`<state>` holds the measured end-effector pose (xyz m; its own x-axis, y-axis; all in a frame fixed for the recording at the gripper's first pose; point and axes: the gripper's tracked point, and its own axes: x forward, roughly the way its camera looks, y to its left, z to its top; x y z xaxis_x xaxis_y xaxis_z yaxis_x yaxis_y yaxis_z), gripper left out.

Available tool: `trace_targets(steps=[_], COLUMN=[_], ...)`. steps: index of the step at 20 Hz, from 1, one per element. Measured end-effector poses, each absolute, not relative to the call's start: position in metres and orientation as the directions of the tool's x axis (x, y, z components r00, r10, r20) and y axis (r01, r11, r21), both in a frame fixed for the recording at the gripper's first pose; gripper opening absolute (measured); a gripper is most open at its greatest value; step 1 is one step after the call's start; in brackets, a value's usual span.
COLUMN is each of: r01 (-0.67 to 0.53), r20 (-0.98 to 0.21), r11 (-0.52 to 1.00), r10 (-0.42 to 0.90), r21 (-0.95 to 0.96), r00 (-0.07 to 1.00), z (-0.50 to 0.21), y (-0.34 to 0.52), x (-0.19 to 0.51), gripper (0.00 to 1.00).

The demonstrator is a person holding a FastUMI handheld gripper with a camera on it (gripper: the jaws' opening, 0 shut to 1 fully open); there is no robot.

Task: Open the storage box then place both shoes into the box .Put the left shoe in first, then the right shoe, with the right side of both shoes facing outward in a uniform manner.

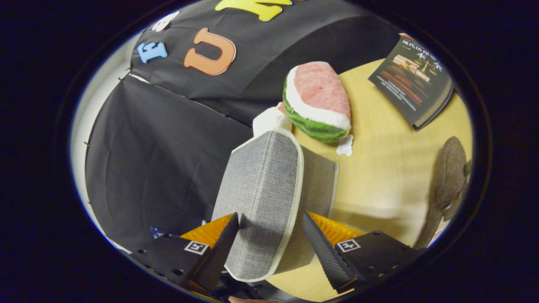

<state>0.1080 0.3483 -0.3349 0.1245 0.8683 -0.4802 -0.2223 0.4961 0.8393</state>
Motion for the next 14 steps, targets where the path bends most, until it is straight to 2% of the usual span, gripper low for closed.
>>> trace_targets(steps=[2, 9, 14], r01=[-0.187, -0.158, -0.104], r20=[-0.47, -0.501, -0.481], r11=[0.482, 0.514, 0.494], r10=[0.876, 0.858, 0.867], r21=[0.856, 0.843, 0.863], r00=[0.105, 0.118, 0.129], z=[-0.335, -0.33, -0.313], y=[0.351, 0.346, 0.331], x=[0.106, 0.107, 0.108], gripper=[0.92, 0.73, 0.47])
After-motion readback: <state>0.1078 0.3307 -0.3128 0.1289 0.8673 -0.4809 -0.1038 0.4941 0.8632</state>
